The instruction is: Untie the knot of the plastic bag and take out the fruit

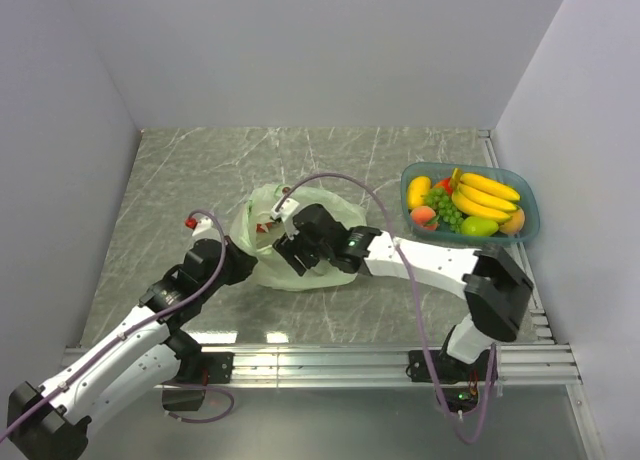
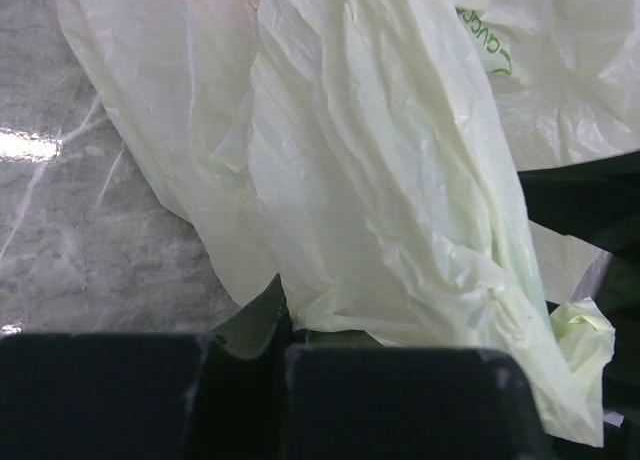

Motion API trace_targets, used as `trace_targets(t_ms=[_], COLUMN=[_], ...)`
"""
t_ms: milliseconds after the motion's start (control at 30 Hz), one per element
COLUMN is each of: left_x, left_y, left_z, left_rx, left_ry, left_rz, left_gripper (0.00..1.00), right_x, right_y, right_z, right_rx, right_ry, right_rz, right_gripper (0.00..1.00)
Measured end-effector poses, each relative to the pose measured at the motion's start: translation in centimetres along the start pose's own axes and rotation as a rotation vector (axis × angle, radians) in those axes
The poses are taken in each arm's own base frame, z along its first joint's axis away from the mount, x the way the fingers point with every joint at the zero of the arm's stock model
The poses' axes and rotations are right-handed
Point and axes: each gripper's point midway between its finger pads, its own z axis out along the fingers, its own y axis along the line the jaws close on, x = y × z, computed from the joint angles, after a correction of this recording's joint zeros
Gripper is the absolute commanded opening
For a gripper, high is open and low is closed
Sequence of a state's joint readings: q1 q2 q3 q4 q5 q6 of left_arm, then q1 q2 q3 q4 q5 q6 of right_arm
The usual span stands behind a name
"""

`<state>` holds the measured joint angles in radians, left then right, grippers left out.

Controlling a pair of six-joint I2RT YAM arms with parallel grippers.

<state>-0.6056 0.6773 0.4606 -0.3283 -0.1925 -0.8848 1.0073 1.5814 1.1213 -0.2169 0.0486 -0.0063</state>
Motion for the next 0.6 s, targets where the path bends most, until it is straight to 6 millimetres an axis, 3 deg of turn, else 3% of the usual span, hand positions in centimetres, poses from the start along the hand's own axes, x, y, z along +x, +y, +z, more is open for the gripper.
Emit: trace_targets(t_ms=[267, 333, 367, 400, 433, 600], left_x=[0.3, 0.4, 0.4, 0.4, 0.4, 0.4], left_y=[0.6, 0.7, 0.7, 0.7, 0.7, 0.7], left_z=[0.0, -0.1, -0.1, -0.1, -0.1, 0.1], left_rx=[-0.026, -0.029, -0.03, -0.029, -0.029, -0.031], left_ry=[0.011, 0.012, 0.013, 0.013, 0.013, 0.016], left_rz=[0.001, 0.001, 0.001, -0.003, -0.005, -0.009], left_gripper=[0.01, 0.01, 0.01, 0.01, 0.01, 0.01], right_x=[3.3, 3.9, 4.1, 4.3, 4.4, 3.2], right_y=[-2.2, -3.1, -3.6, -4.1, -4.5, -6.0], right_z=[4.5, 5.0, 5.2, 5.4, 5.4, 3.4], right_rx=[0.127, 0.173, 0.2, 0.227, 0.249, 0.337], right_ry=[0.124, 0.151, 0.162, 0.17, 0.177, 0.132], right_rz=[-0.08, -0.105, -0.116, -0.126, -0.137, -0.115], right_gripper=[0.71, 0.62, 0.53, 0.15, 0.03, 0.0])
